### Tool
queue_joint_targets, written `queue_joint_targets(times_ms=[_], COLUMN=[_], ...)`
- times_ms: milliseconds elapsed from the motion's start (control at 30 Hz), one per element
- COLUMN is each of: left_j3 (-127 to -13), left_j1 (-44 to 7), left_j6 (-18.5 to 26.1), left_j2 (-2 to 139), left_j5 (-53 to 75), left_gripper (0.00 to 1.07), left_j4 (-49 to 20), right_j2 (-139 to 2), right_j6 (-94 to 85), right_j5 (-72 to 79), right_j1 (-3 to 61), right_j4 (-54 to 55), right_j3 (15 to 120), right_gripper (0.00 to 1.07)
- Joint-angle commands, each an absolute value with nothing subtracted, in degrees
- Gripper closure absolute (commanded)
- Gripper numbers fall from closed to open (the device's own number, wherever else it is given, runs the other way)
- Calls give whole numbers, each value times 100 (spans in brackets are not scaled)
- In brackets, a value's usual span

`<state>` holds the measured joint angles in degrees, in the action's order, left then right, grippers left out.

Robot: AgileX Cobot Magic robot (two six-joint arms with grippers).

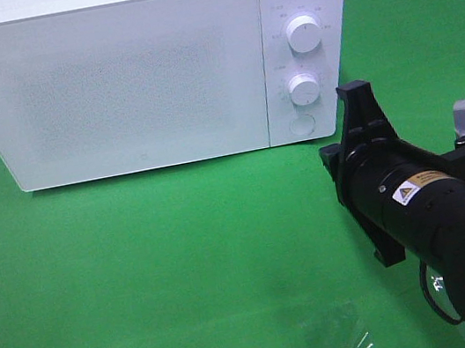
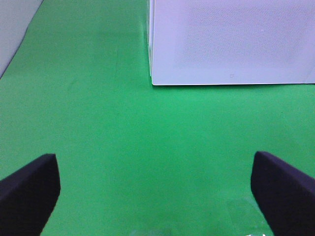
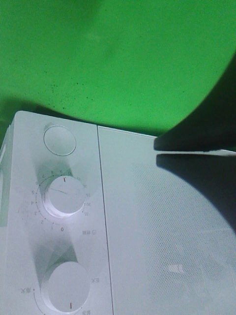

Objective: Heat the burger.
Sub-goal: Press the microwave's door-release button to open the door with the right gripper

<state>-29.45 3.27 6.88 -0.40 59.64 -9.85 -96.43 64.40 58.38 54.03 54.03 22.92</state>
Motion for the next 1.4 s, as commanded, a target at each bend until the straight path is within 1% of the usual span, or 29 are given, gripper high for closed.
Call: queue_joint_targets(times_ms=[33,100,233,333,467,733,1000,1100,1233,1400], left_j3=[-2916,-2916,-2916,-2916,-2916,-2916,-2916,-2916,-2916,-2916], left_j1=[332,332,332,332,332,332,332,332,332,332], left_j6=[688,688,688,688,688,688,688,688,688,688], left_j2=[-138,-138,-138,-138,-138,-138,-138,-138,-138,-138], left_j5=[5936,5936,5936,5936,5936,5936,5936,5936,5936,5936], left_gripper=[8,8,8,8,8,8,8,8,8,8], left_j4=[-1031,-1031,-1031,-1031,-1031,-1031,-1031,-1031,-1031,-1031], right_j2=[-9637,-9637,-9924,-10055,-10382,-10754,-11178,-11241,-11585,-11843], right_j6=[6555,6555,7145,7385,7867,8016,8125,8125,8245,8245], right_j5=[5821,5821,5804,5741,5644,5506,5185,5139,4956,4962], right_j1=[5197,5197,4796,4670,4337,3930,3438,3432,3375,3312], right_j4=[5088,5088,4572,4343,3873,3478,3037,3008,2934,2951], right_j3=[2326,2326,2424,2504,2722,3048,3610,3661,4097,4377], right_gripper=[107,107,107,107,107,107,107,107,107,107])
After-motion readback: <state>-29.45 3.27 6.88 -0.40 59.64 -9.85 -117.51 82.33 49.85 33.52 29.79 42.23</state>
